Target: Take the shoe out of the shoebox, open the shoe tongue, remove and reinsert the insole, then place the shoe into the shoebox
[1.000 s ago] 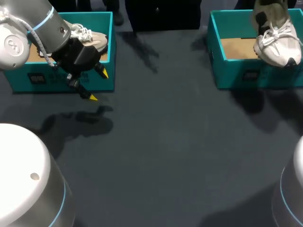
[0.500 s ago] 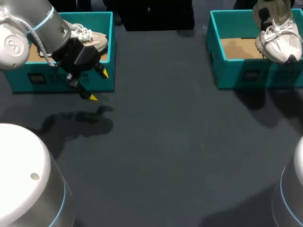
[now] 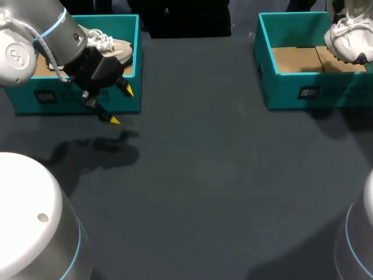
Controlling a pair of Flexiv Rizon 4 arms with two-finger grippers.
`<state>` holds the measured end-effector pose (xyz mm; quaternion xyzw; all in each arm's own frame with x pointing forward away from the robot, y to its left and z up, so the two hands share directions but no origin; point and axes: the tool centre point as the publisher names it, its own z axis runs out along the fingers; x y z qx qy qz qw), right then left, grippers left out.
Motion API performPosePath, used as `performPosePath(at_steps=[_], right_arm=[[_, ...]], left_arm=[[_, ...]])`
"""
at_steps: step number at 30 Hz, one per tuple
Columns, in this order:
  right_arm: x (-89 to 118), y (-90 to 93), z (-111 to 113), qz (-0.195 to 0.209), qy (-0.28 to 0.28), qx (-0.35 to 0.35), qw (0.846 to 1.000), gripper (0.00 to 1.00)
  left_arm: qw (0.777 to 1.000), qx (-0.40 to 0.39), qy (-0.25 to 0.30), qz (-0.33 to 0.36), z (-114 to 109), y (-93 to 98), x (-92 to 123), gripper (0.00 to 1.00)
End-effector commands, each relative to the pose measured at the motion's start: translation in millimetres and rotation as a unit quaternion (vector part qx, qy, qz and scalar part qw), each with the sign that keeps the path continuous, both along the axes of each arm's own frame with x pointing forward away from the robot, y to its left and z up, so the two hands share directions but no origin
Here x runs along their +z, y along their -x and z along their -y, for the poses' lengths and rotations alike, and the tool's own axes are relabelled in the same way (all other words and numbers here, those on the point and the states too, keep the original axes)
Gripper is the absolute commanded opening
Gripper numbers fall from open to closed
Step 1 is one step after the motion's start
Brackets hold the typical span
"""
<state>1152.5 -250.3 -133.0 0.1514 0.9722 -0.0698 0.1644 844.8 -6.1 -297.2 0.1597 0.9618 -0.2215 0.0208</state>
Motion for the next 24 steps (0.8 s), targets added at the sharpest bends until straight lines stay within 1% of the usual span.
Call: performPosePath(at_steps=[1,3,4,7,8,9,11,24], right_arm=[[4,-4.5,20,0.008,-0.031,-0.112,0.993,0.0],[5,-2.4,31,0.018,-0.039,-0.159,0.986,0.0],[5,-0.5,35,0.022,-0.033,-0.185,0.982,0.0],[3,6.2,44,0.031,-0.046,-0.243,0.969,0.0],[2,9.4,46,0.034,-0.042,-0.275,0.96,0.0],[0,13.1,48,0.035,-0.052,-0.295,0.954,0.0],[-5,22.6,52,0.023,-0.052,-0.373,0.926,0.0],[-5,22.6,52,0.023,-0.052,-0.373,0.926,0.0]], left_arm=[[1.0,0.0,-0.001,0.0,0,0.0,0,1.0],[1.0,0.0,-0.001,0.0,0,0.0,0,1.0],[1.0,0.0,-0.001,0.0,0,0.0,0,1.0],[1.0,0.0,-0.001,0.0,0,0.0,0,1.0],[1.0,0.0,-0.001,0.0,0,0.0,0,1.0],[1.0,0.0,-0.001,0.0,0,0.0,0,1.0],[1.0,0.0,-0.001,0.0,0,0.0,0,1.0],[1.0,0.0,-0.001,0.0,0,0.0,0,1.0]])
